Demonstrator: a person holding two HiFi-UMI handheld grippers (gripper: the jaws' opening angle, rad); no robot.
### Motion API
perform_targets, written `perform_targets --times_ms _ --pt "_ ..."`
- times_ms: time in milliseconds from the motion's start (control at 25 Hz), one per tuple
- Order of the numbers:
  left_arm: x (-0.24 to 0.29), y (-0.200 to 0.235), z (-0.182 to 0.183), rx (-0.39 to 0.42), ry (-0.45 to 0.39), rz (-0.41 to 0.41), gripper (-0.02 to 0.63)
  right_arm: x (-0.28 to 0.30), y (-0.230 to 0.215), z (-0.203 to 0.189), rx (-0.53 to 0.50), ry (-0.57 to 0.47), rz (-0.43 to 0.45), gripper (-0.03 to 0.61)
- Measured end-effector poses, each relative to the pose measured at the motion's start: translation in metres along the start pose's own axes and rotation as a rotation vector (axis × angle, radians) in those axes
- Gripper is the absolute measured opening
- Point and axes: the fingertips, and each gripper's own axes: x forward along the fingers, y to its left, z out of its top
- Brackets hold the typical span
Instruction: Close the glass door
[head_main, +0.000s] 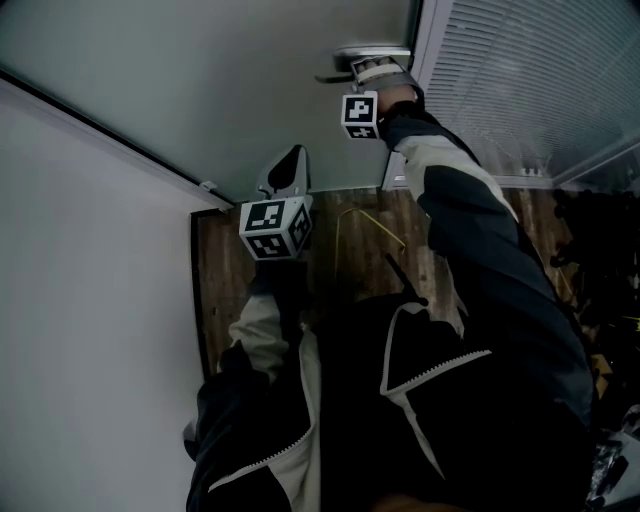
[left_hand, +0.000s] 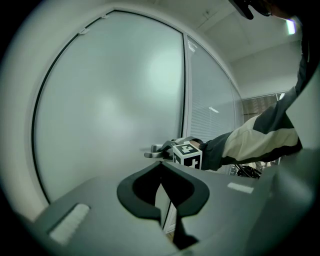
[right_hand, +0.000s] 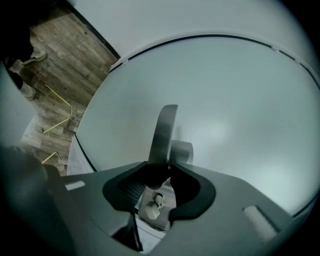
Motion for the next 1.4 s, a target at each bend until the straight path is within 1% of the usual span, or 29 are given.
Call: perform_targets --times_ms 120,320,600,680,760,800,880,920,1000,1040,1080,1160,1240,1320,1400 --pt "0.000 0.006 0.000 0.002 0.001 0.007 0.000 0.009 -0.005 0.000 0.005 0.010 -0.007 0.141" --pt "-0.005 0.008 -0.001 -0.001 -0.004 0.014 0.000 0.007 -0.003 0.002 0.011 0.003 -0.016 0.140" --pt "-0.011 0.011 0.006 0.005 -0.009 0.009 0.000 0.009 -0.004 0.005 0.034 0.003 0.004 0.144" --pt "-0.011 0.012 0.009 0.004 -0.012 0.011 0.000 0.011 -0.006 0.003 0.061 -0.002 0.021 0.147" --pt "-0.011 0.013 0.011 0.003 -0.009 0.013 0.000 0.010 -0.008 -0.001 0.129 -0.013 0.042 0.170" --pt "-0.011 0.014 0.011 0.004 -0.010 0.017 0.000 0.006 -0.010 -0.002 0.179 -0.024 0.048 0.192" --pt "-0.013 0.019 0.011 0.011 -0.013 0.028 0.000 -0.011 -0.011 -0.001 0.301 -0.065 0.054 0.186" --pt "-0.014 0.022 0.011 0.011 -0.015 0.033 0.000 -0.023 -0.011 0.003 0.371 -0.098 0.052 0.165" --pt "-0.013 0.028 0.010 -0.017 -0.029 0.036 0.000 -0.055 -0.009 0.012 0.537 -0.185 0.047 0.076" --pt "-0.013 0.030 0.010 -0.042 -0.042 0.034 0.000 -0.074 -0.009 0.016 0.639 -0.233 0.048 0.023" --pt "-0.012 0.032 0.010 -0.065 -0.055 0.030 0.000 -0.094 -0.009 0.019 0.757 -0.282 0.054 0.006" --pt "-0.013 0.033 0.009 -0.083 -0.068 0.021 0.000 -0.137 -0.008 0.021 1.004 -0.377 0.072 0.005" --pt "-0.014 0.028 0.008 -0.080 -0.074 0.009 0.000 -0.176 -0.001 0.020 1.207 -0.451 0.088 0.005" --pt "-0.015 0.022 0.009 -0.080 -0.093 -0.005 0.000 -0.205 0.010 0.018 1.368 -0.498 0.113 0.003" --pt "-0.014 0.012 0.009 -0.077 -0.105 -0.024 0.000 -0.224 0.021 0.014 1.481 -0.515 0.139 0.003"
